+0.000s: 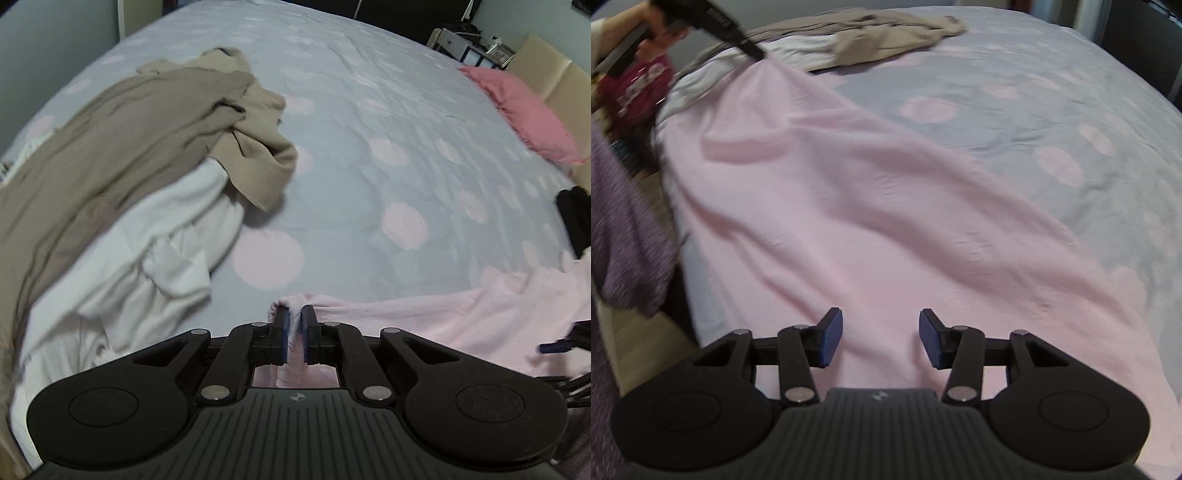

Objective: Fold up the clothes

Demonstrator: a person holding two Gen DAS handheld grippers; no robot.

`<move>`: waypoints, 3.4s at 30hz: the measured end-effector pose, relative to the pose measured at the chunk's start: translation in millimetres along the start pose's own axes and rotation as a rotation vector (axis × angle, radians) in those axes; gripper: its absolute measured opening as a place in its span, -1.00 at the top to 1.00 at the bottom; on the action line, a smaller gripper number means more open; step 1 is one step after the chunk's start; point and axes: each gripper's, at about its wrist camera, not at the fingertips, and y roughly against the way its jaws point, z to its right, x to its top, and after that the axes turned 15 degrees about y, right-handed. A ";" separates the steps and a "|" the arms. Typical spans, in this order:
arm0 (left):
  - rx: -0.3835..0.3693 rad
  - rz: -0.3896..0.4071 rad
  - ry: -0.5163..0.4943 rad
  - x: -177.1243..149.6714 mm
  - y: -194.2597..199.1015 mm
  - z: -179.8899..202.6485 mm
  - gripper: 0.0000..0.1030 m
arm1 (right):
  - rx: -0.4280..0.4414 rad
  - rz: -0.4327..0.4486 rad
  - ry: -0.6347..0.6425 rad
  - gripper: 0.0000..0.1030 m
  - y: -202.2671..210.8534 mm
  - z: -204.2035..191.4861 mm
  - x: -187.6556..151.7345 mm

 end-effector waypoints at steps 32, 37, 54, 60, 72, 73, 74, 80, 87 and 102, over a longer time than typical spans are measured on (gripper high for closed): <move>0.011 0.016 -0.685 -117.4 45.1 79.4 0.17 | 0.211 0.134 0.284 0.00 7.1 -79.6 12.2; -0.033 -0.043 -0.915 -167.3 38.9 105.4 0.17 | 0.143 0.081 0.375 -0.05 2.3 -94.8 5.4; 0.232 -0.023 -1.369 -249.2 -35.1 112.0 0.17 | 0.065 0.043 0.283 0.96 -8.5 -72.0 3.2; 0.386 0.044 -1.382 -249.6 -50.5 96.7 0.64 | 0.086 0.175 0.065 0.96 24.0 -29.8 6.6; 0.397 0.222 -0.891 -151.8 8.6 84.8 0.98 | 0.092 0.230 0.178 -0.05 58.3 -54.8 -12.0; 0.406 0.245 -0.856 -143.0 14.0 81.8 0.98 | 0.081 0.232 0.188 -0.06 63.0 -57.2 -15.2; 0.419 0.265 -0.827 -134.8 18.6 78.6 0.98 | 0.071 0.234 0.199 -0.06 67.5 -59.6 -18.4; 0.519 0.333 -0.666 -88.6 36.7 57.4 0.98 | -0.022 0.227 0.160 -0.06 89.7 -56.6 -44.0; 0.606 0.316 -0.531 -51.2 50.0 33.5 0.98 | -0.175 0.069 0.179 -0.06 97.3 -44.7 -76.8; 0.653 0.276 -0.450 -31.0 46.5 18.0 0.98 | -0.330 -0.247 0.385 0.08 91.7 28.6 -125.1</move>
